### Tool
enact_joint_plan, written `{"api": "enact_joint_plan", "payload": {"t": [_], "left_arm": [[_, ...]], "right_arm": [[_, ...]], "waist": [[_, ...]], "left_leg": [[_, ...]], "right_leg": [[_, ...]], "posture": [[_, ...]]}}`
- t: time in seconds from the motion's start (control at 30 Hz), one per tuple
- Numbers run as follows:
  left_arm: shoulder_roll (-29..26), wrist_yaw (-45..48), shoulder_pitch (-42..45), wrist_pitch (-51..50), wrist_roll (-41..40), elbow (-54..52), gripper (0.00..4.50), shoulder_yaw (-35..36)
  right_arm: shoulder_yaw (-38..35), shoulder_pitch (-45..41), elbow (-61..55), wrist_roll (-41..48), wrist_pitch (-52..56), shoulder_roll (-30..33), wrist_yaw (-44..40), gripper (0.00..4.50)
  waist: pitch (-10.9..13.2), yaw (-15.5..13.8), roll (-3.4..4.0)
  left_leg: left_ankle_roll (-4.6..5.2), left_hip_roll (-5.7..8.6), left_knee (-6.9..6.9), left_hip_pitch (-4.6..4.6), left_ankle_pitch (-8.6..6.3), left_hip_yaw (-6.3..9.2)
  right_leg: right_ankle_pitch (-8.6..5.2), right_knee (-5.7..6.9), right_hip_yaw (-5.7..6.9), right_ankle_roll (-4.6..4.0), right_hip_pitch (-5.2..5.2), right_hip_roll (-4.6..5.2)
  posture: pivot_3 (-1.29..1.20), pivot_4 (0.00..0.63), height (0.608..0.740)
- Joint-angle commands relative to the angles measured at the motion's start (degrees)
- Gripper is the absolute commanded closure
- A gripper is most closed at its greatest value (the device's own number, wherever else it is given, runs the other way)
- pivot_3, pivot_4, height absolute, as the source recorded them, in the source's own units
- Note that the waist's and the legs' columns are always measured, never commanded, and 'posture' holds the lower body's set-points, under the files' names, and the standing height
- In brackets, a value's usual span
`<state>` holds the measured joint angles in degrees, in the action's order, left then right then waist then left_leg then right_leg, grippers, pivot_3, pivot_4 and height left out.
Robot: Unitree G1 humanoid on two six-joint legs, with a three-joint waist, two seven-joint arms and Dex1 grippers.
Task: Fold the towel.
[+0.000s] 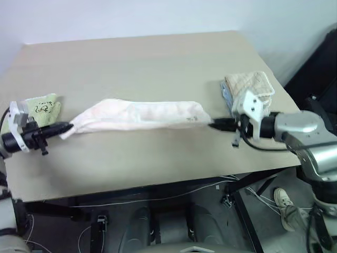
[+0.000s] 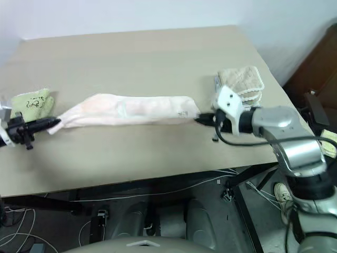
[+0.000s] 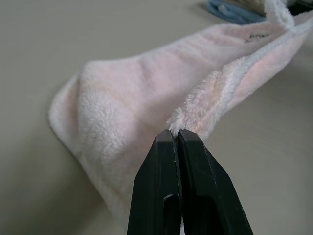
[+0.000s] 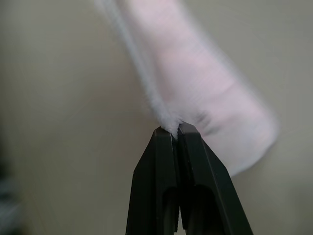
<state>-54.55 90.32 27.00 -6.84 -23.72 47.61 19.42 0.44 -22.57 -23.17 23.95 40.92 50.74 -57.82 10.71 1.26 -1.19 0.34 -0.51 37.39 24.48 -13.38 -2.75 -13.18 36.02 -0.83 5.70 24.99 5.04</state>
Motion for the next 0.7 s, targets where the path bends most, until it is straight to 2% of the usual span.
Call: {"api": "enact_joint_plan", "payload": {"t": [0.03,0.17,0.5,0.7], "left_arm": [[-1.3,-0.8,-7.0,-4.7,-4.5,-10.5,4.47,4.6],[-2.5,-1.3,-16.3,-8.4,-6.2,-18.8,4.47,6.9],[-3.7,-2.6,-28.6,-12.7,-7.8,-27.2,4.47,9.5],[-2.5,-5.1,-26.7,-13.1,-8.4,-29.4,4.47,7.1]], "right_arm": [[-4.5,4.1,-4.8,2.7,1.1,3.2,-1.4,4.50],[-6.0,10.7,-8.1,5.4,2.0,6.7,-4.2,4.50],[-10.3,23.9,-10.6,6.0,-3.4,12.6,-10.7,4.50],[-8.6,18.6,-5.7,5.9,-4.5,10.9,-8.2,4.50]], "waist": [[0.0,-0.1,0.00],[0.0,-0.1,0.00],[-0.1,-0.3,0.08],[-0.1,-0.3,0.06]], "left_leg": [[-0.01,-0.02,-0.01,-0.01,0.00,0.00],[-0.05,-0.05,-0.17,-0.08,-0.02,-0.03],[-0.22,-0.06,-0.57,0.02,-0.13,-0.19],[-0.21,-0.05,-0.69,0.03,-0.14,-0.21]], "right_leg": [[0.01,0.00,-0.02,-0.05,0.01,0.01],[-0.07,-0.05,-0.15,-0.27,0.04,0.11],[-0.05,-0.75,-0.05,-0.45,0.01,0.36],[-0.03,-0.88,-0.02,-0.48,0.06,0.37]], "posture": [[0.00,0.150,0.740],[0.00,0.150,0.740],[0.00,0.150,0.740],[0.00,0.150,0.740]]}}
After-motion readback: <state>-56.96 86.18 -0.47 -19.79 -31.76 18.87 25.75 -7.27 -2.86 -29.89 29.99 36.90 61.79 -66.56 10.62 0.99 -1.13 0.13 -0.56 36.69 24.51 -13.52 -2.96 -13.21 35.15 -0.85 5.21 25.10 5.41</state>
